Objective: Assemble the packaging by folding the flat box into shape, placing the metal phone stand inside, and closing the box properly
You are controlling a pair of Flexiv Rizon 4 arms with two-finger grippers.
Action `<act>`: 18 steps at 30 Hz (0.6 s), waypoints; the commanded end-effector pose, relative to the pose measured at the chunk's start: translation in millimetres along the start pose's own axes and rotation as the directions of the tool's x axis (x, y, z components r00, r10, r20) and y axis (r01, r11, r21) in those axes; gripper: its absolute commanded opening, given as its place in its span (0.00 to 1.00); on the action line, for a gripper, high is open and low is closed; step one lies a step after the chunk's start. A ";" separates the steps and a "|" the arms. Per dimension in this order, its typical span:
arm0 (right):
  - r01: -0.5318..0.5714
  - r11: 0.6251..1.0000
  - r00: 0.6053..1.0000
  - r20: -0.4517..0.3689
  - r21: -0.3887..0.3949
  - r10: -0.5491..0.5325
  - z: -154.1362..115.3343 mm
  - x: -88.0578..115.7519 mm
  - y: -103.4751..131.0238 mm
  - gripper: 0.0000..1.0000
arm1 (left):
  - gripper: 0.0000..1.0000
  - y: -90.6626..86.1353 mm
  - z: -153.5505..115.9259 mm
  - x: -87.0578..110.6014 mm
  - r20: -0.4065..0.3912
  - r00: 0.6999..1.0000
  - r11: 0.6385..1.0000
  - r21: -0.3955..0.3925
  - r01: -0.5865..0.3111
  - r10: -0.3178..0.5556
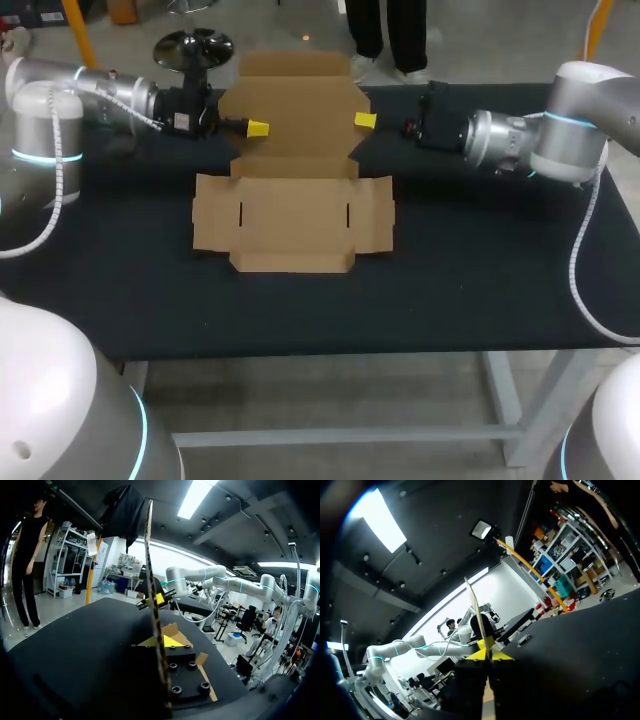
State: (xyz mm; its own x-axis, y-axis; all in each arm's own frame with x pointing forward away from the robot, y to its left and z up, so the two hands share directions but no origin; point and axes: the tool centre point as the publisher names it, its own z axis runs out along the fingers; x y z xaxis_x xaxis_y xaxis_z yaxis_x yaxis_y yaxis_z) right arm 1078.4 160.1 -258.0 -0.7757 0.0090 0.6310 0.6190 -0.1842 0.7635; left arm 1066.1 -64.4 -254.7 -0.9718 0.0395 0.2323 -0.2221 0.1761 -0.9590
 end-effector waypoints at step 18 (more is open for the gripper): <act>0.113 0.992 0.975 0.187 0.052 -0.121 -35.5 41.9 13.8 0.58 | 0.00 -8.2 -5.1 -8.3 -0.005 1.000 1.000 0.000 -0.019 0.019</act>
State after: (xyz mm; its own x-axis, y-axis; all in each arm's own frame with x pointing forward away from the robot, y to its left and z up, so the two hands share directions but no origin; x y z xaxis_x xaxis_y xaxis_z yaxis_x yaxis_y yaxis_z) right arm 1074.8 134.0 -243.5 -0.8271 0.0959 0.5538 0.5402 -0.1362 0.8305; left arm 1072.5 -62.6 -249.7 -0.9761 0.0395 0.2136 -0.2040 0.1719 -0.9638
